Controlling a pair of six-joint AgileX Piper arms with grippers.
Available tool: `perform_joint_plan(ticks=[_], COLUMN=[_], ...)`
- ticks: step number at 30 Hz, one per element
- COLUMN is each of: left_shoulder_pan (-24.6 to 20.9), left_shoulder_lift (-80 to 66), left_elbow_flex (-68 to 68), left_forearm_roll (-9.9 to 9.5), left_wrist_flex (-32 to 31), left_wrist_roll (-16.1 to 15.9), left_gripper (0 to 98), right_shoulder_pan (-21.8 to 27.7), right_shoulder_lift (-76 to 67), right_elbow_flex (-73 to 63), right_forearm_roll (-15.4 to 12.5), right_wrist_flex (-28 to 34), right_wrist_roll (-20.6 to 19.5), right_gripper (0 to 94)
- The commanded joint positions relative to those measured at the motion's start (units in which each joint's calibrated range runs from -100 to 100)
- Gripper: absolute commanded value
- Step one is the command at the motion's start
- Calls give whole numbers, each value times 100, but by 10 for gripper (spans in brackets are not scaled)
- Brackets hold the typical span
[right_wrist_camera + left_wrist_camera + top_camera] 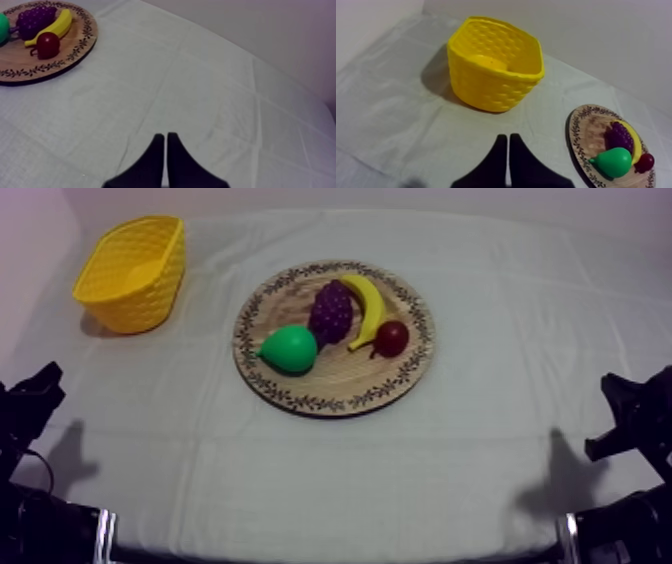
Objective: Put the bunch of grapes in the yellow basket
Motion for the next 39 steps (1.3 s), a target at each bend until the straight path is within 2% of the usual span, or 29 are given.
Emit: perform_joint_plan(ticks=[1, 11, 16, 22, 30, 32, 39], left_shoulder_pan=[0, 4, 287, 596, 1027, 1083, 1092], left_shoulder_lift=[-4, -4, -4, 343, 2151, 2557, 4081], left_elbow_flex=[59, 59, 21, -59, -904, -1250, -2737], left_forearm_roll=[30, 30, 0, -55, -154, -100, 338], left_wrist_flex=[-147, -149, -94, -147, -255, -107, 852], left_wrist_roll=[-51, -41, -54, 275, 539, 523, 349], left_gripper=[1, 1, 1, 0, 0, 0, 0], right_shoulder_pan=[2, 2, 2, 2, 2, 2, 2], right_shoulder_lift=[-1, -1, -1, -1, -1, -1, -1], right_elbow_flex=[-2, -2, -2, -2, -2, -2, -2], right_forearm_roll=[0, 0, 0, 0, 0, 0, 0], right_wrist_flex=[-3, -3, -3, -3, -3, -3, -3], right_wrist_roll=[0, 0, 0, 0, 0, 0, 0], right_gripper=[3, 3, 3, 3, 3, 3, 3])
